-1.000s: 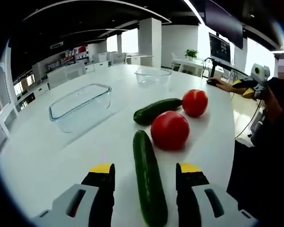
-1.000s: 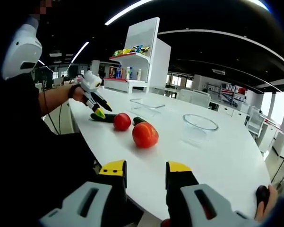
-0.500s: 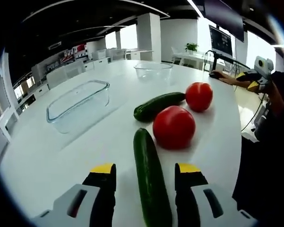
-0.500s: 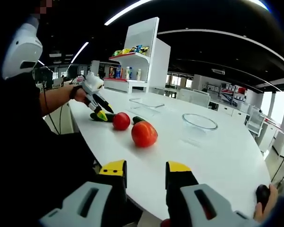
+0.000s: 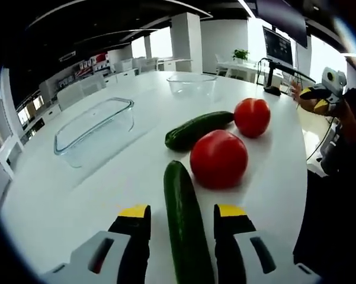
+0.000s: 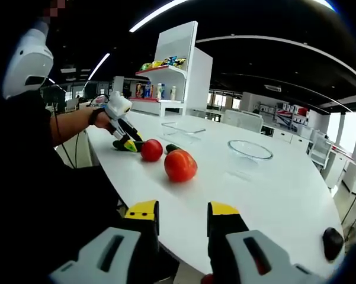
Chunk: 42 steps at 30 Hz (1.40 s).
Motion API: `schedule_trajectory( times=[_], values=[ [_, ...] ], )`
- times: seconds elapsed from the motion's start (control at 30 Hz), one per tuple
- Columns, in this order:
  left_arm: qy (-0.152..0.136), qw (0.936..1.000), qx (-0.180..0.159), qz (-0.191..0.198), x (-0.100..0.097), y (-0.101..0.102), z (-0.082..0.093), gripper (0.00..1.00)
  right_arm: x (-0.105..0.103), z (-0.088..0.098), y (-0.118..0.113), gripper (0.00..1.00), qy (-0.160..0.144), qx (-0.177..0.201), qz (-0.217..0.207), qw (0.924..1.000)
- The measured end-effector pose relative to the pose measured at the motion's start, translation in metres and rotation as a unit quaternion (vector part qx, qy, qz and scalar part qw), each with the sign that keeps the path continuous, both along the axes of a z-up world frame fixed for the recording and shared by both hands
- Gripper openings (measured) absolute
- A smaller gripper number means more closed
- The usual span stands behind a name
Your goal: Sort the scattered tomatoes and cucumbers on the table and place them into their respective storage containers
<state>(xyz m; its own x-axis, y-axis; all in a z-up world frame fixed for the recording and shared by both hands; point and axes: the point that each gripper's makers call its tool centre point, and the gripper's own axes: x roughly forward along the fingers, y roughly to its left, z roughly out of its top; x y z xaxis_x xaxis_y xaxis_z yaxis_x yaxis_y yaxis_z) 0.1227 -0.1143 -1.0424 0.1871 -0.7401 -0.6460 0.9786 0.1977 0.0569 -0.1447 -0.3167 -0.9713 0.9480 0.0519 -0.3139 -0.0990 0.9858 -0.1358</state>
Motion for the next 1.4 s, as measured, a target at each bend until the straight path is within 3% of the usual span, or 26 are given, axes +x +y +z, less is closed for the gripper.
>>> schedule_trajectory(
  times=[0.3, 0.5, 0.7, 1.03, 1.4],
  values=[
    [-0.006, 0.9998, 0.014, 0.013, 0.0048, -0.0017, -0.0051, 0.33, -0.0012, -0.0013, -0.0023, 0.31, 0.0, 0.002, -0.003, 1.0],
    [0.008, 0.9996, 0.014, 0.022, 0.003, -0.0036, -0.0083, 0.25, -0.0019, -0.0037, -0.0045, 0.31, 0.001, 0.004, -0.006, 1.0],
    [0.012, 0.9991, 0.021, 0.034, 0.0029, -0.0029, -0.0087, 0.24, 0.0009, -0.0043, -0.0033, 0.3, 0.001, 0.004, -0.003, 1.0],
    [0.016, 0.9998, 0.007, 0.011, 0.0008, -0.0022, -0.0077, 0.23, 0.0008, -0.0039, -0.0016, 0.3, 0.003, 0.003, -0.004, 1.0],
    [0.0, 0.9999, 0.014, -0.006, 0.0017, 0.0021, -0.0001, 0.22, 0.0002, -0.0024, -0.0016, 0.3, 0.002, 0.003, -0.005, 1.0]
  ],
)
